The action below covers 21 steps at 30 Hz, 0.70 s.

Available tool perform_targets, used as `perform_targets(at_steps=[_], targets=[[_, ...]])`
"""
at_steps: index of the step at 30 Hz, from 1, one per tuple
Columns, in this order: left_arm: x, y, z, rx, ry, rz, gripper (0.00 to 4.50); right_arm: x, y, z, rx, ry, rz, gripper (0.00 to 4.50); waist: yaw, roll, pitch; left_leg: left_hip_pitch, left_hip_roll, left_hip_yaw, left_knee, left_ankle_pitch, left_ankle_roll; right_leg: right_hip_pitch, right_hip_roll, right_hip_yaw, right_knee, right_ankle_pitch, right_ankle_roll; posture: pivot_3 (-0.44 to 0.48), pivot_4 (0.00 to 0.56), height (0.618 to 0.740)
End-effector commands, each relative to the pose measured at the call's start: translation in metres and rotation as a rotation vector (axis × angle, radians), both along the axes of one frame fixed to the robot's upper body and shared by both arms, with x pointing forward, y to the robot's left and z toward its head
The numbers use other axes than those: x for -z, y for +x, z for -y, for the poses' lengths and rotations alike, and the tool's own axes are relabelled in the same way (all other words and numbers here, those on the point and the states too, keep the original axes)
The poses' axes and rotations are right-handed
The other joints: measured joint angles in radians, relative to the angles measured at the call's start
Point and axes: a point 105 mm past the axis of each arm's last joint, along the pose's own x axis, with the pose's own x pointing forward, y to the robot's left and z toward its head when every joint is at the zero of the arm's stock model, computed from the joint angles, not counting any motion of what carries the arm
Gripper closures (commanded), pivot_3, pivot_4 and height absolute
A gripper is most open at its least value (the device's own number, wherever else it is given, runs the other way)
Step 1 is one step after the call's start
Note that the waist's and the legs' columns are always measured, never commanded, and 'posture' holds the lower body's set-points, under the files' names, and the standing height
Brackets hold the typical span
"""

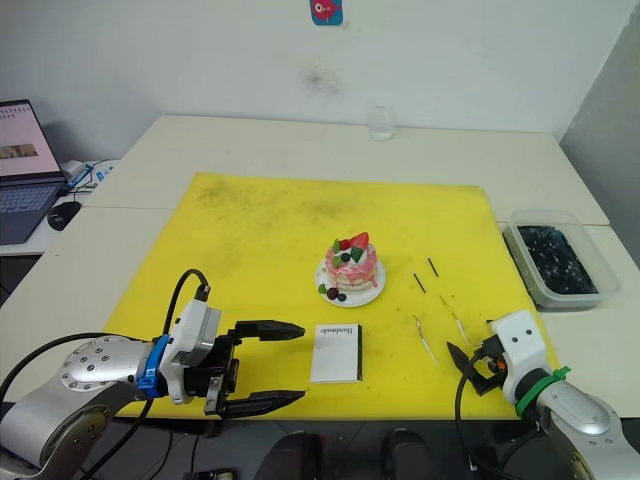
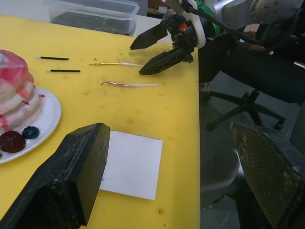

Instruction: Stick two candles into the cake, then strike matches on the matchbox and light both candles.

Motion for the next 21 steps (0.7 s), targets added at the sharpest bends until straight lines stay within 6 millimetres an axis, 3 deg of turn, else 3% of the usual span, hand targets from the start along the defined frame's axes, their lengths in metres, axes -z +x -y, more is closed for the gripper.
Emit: perform_targets(at_steps=[1, 11, 16, 21], targets=[[-0.005, -0.001, 0.004, 0.017, -0.006, 0.019, 0.0, -0.002, -0.001, -0.003, 0.008, 0.001, 0.006, 0.94, 0.0, 0.0, 0.0, 0.0, 0.0, 0.0, 0.0, 0.0, 0.0, 0.0, 0.0, 0.0, 0.0, 0.0, 0.0, 0.0, 0.15, 0.74], [-0.002, -0.001, 0.004, -0.003, 0.01, -0.001, 0.0, 0.004, -0.006, -0.012, 0.002, -0.005, -0.021, 4.44, 0.0, 0.0, 0.0, 0.0, 0.0, 0.0, 0.0, 0.0, 0.0, 0.0, 0.0, 0.0, 0.0, 0.0, 0.0, 0.0, 0.15, 0.74], [0.003, -0.003, 0.001, -0.022, 0.04, -0.03, 0.0, 0.001, -0.004, -0.005, 0.09, 0.071, -0.031, 4.48, 0.0, 0.0, 0.0, 0.0, 0.0, 0.0, 0.0, 0.0, 0.0, 0.0, 0.0, 0.0, 0.0, 0.0, 0.0, 0.0, 0.15, 0.74], [0.007, 0.002, -0.004, -0.079, 0.062, -0.077, 0.0, -0.011, -0.003, -0.008, 0.063, 0.126, 0.001, 4.48, 0.0, 0.0, 0.0, 0.0, 0.0, 0.0, 0.0, 0.0, 0.0, 0.0, -0.001, 0.0, 0.0, 0.0, 0.0, 0.0, 0.15, 0.74]])
